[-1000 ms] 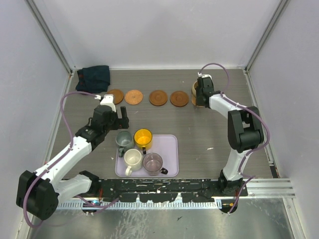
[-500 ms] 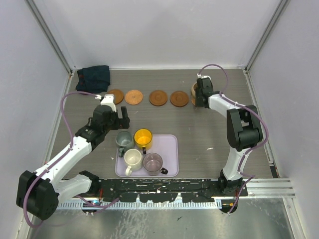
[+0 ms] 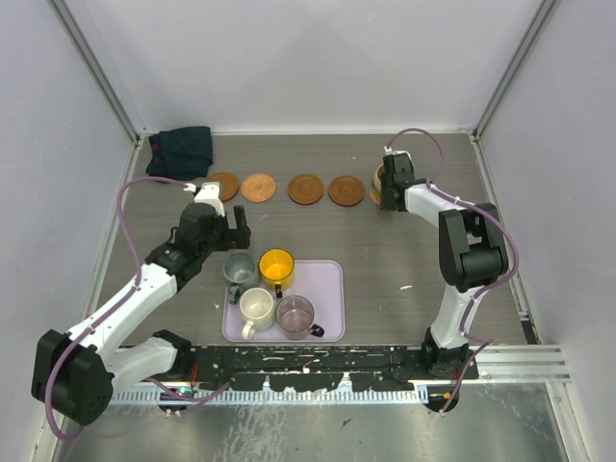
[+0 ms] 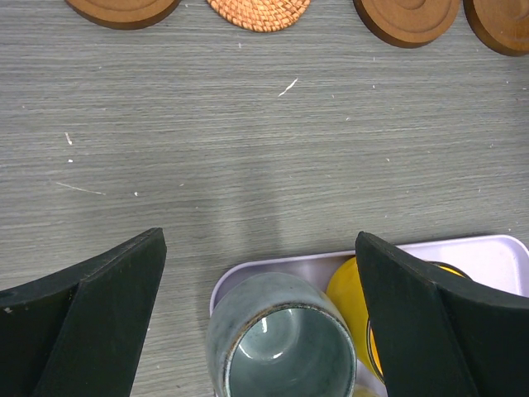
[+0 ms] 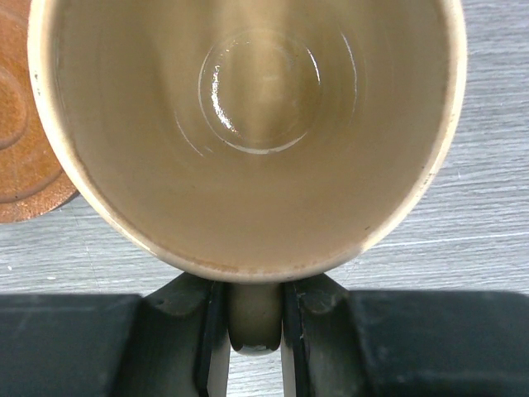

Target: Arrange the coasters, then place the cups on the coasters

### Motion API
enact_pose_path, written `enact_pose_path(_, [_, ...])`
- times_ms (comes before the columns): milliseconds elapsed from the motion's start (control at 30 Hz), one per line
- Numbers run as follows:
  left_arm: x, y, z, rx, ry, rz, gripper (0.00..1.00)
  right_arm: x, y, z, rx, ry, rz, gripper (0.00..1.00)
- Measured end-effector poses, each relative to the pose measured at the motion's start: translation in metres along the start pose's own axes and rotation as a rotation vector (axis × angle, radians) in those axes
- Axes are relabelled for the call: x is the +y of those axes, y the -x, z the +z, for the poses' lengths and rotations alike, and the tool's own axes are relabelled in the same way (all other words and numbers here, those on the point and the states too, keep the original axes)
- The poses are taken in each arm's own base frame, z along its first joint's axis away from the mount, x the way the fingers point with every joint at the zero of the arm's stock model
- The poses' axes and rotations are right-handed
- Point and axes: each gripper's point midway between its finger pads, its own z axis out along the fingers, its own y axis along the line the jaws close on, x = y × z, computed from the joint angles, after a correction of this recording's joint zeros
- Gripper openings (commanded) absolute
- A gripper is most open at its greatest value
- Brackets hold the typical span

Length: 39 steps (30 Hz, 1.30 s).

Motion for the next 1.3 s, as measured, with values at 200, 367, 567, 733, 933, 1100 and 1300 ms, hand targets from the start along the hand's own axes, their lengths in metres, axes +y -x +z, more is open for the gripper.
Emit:
enact_pose_path(200, [-0.0004,-0.0001,0.0000,0.001,-0.002,0.000,0.99,-0.0011,-0.0046,0.0009,0.010,-0.002,0.003,0.01])
enact_pose_path(367, [-0.0012,-0.0003,-0.0003,0.002,-0.007,0.000,0.99,-0.0010,-0.0046,0.0009,0.010,-0.003,0.007,0.01])
enact_pose_path(567, [-0.0014,0.0011,-0.0020,-0.005,-0.010,-0.001,0.99,-0.0019,-0.0046,0.0009,0.009,-0.010,0.014,0.01])
enact_pose_path(733, [-0.0015,0.0021,-0.0041,-0.012,-0.013,-0.003,0.99,-0.0036,-0.0053,0.0008,0.012,-0.020,0.017,0.06])
enact_pose_path(933, [-0.0015,0.0026,-0.0046,-0.015,-0.013,-0.003,0.99,-0.0038,-0.0057,0.0007,0.013,-0.021,0.020,0.10])
enact_pose_path(1100, [-0.0015,0.0025,-0.0046,-0.014,-0.013,-0.003,0.99,-0.0036,-0.0058,0.0007,0.014,-0.021,0.021,0.29])
enact_pose_path(1300, [-0.0016,0.0025,-0.0046,-0.014,-0.014,-0.003,0.99,-0.0025,-0.0024,0.0011,0.002,-0.016,0.028,0.48])
